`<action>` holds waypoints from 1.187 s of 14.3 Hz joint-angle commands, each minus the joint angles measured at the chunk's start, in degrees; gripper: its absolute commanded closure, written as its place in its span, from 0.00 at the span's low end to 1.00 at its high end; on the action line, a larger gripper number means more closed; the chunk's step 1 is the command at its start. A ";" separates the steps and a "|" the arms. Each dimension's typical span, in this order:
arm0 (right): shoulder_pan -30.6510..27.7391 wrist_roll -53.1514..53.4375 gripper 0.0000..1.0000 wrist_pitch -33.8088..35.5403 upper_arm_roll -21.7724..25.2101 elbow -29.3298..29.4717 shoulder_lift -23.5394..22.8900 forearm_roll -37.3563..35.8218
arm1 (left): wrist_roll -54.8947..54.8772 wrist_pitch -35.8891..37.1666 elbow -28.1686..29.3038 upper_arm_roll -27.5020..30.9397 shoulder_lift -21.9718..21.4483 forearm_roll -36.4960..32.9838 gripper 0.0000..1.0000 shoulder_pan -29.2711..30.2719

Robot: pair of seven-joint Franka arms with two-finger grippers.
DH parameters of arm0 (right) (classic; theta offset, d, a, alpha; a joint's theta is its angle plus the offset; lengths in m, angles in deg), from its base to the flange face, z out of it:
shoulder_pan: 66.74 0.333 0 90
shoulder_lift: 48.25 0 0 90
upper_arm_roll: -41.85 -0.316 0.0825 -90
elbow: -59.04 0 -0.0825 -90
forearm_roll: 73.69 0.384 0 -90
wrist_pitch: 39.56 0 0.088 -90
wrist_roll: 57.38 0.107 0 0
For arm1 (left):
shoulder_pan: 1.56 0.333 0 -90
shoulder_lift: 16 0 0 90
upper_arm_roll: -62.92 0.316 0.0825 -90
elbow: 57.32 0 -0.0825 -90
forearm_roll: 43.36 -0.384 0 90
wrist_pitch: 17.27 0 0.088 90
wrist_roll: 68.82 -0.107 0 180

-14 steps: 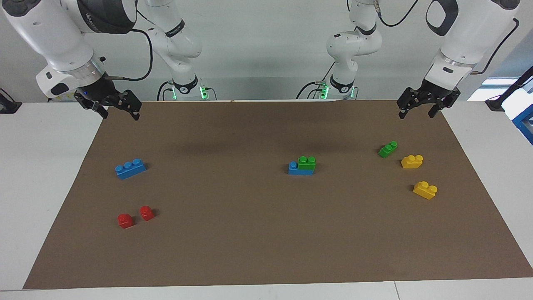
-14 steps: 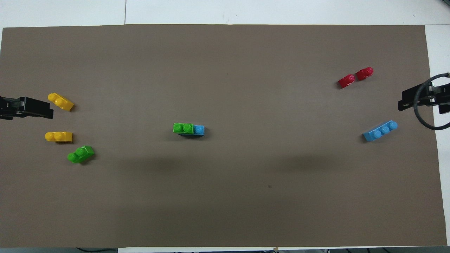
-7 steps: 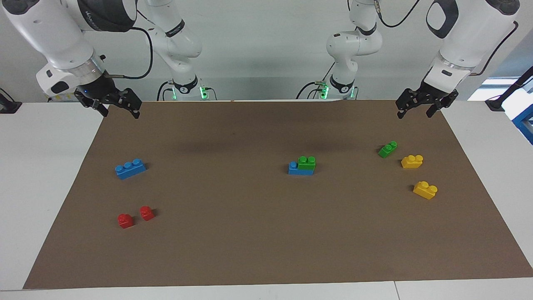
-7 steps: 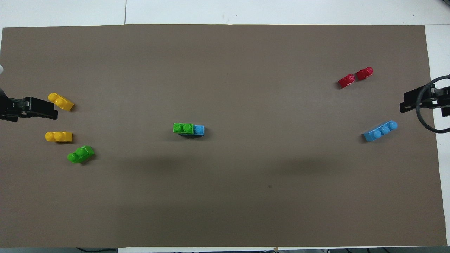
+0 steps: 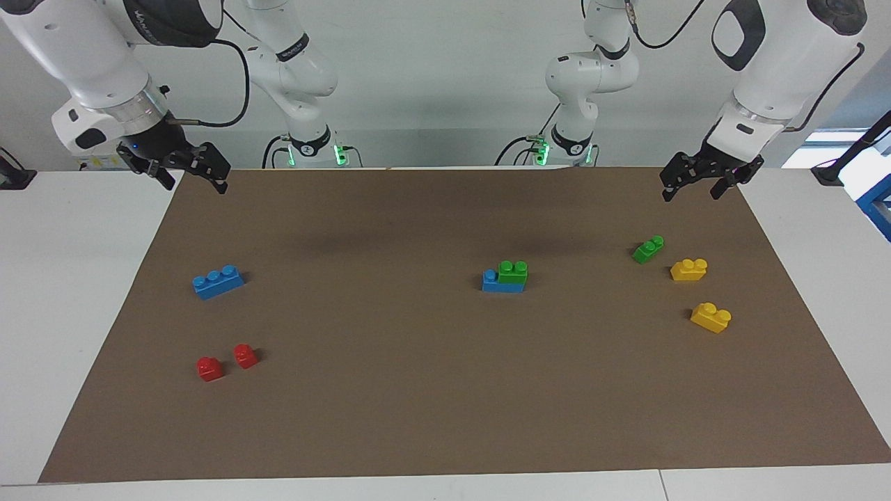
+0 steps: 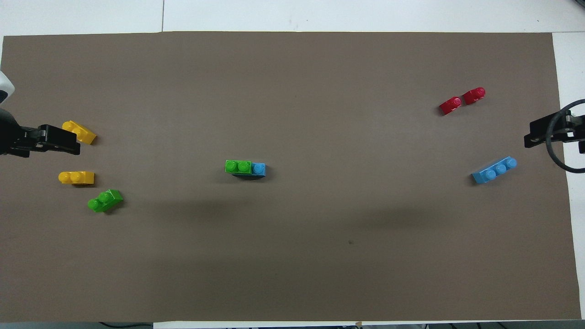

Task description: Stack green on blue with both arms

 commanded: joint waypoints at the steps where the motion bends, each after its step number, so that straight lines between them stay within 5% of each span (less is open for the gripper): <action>1: 6.73 -0.21 0.00 0.38 7.75 -0.17 0.90 -0.56 | 1.68 -0.52 -0.65 0.79 0.01 -0.17 0.00 -1.13; 17: 9.82 -0.30 0.02 2.66 10.58 -1.31 1.07 -1.35 | 0.89 -2.46 -0.38 0.17 -0.17 -0.17 0.00 -0.25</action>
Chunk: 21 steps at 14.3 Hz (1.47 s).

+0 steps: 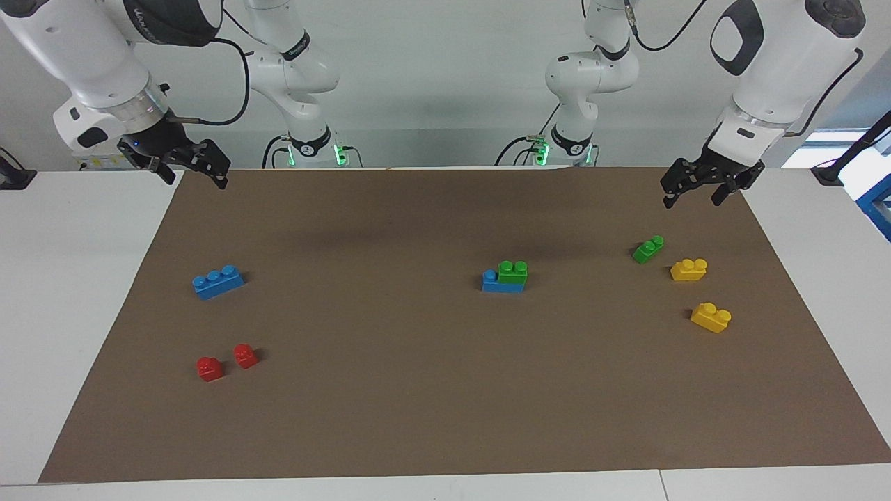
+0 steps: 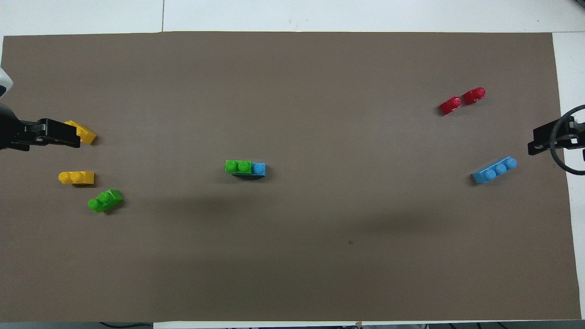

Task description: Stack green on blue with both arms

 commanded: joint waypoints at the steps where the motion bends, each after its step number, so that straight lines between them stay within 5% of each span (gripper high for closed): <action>1: 0.78 -0.19 0.02 0.22 0.67 -1.13 0.92 -1.95 | 0.09 -0.02 -0.33 0.19 -0.16 -0.08 0.00 -0.12; 21: 1.40 0.16 0.00 -5.67 0.15 -0.87 0.56 -2.14 | 0.17 -0.20 -0.59 0.28 -0.16 0.01 0.00 -0.12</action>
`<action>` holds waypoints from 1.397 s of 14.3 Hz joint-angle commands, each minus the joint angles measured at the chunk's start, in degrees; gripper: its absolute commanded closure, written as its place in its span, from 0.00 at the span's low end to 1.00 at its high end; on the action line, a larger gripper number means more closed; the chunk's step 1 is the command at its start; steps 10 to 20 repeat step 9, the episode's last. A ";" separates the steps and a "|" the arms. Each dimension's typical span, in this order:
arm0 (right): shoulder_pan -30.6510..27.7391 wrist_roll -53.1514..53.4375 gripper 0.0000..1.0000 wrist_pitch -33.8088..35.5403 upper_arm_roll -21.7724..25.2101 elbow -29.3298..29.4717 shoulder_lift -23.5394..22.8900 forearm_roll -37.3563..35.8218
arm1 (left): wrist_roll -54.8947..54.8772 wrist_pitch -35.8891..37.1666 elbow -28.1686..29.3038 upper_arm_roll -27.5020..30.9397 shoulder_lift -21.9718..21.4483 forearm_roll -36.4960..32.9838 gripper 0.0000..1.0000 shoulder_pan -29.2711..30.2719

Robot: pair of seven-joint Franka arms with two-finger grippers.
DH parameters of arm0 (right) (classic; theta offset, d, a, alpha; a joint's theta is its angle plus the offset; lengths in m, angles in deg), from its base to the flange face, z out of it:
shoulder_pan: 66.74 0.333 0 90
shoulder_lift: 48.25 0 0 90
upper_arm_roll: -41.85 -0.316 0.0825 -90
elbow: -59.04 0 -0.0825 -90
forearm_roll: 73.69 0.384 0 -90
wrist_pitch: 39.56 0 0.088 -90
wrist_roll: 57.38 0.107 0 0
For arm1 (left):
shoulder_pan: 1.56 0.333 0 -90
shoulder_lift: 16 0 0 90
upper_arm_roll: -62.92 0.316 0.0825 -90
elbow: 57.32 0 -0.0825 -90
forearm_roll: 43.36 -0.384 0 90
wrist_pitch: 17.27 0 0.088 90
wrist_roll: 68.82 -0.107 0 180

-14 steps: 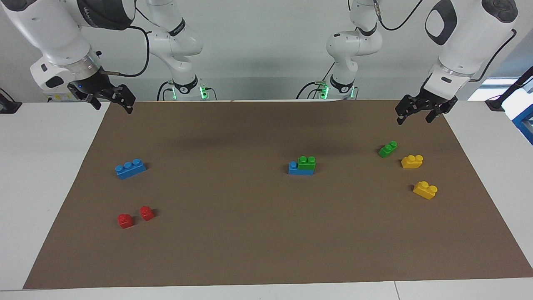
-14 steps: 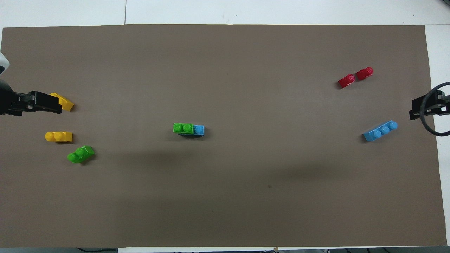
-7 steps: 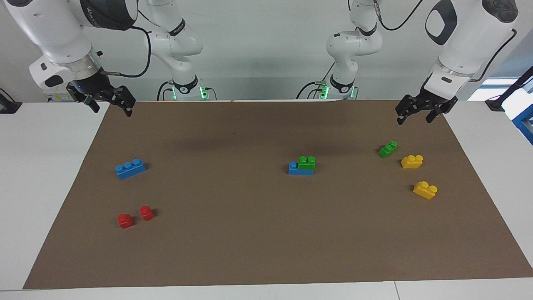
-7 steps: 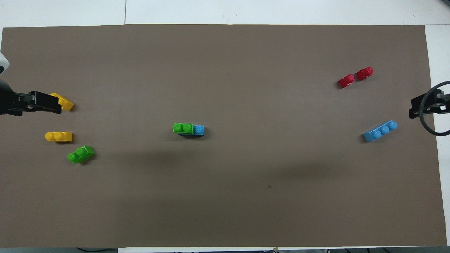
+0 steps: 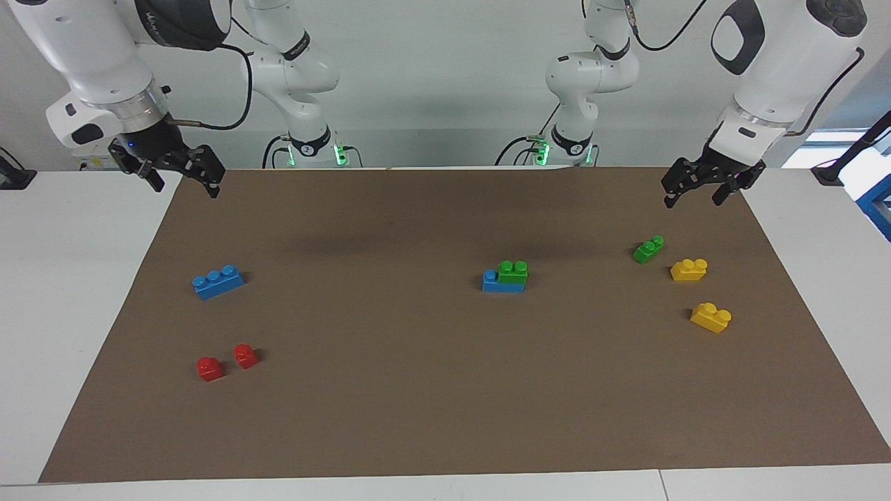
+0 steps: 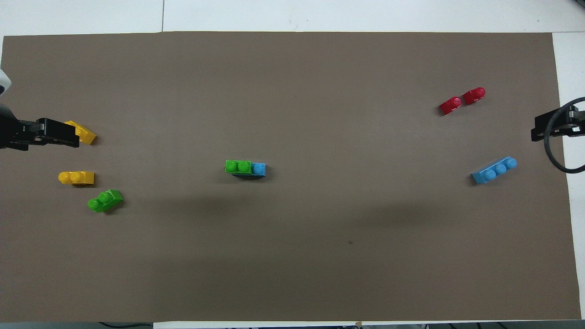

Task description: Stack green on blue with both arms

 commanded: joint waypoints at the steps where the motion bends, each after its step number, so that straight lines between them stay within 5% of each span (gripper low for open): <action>1: 0.15 0.65 0.00 -0.31 0.11 -0.94 0.65 1.31 | 0.18 -0.19 -0.44 0.24 -0.16 0.01 0.00 -0.16; 20: 0.15 3.12 0.00 0.31 0.11 -0.94 0.65 3.07 | 0.18 -0.37 -0.53 0.24 -0.07 0.01 0.00 -0.16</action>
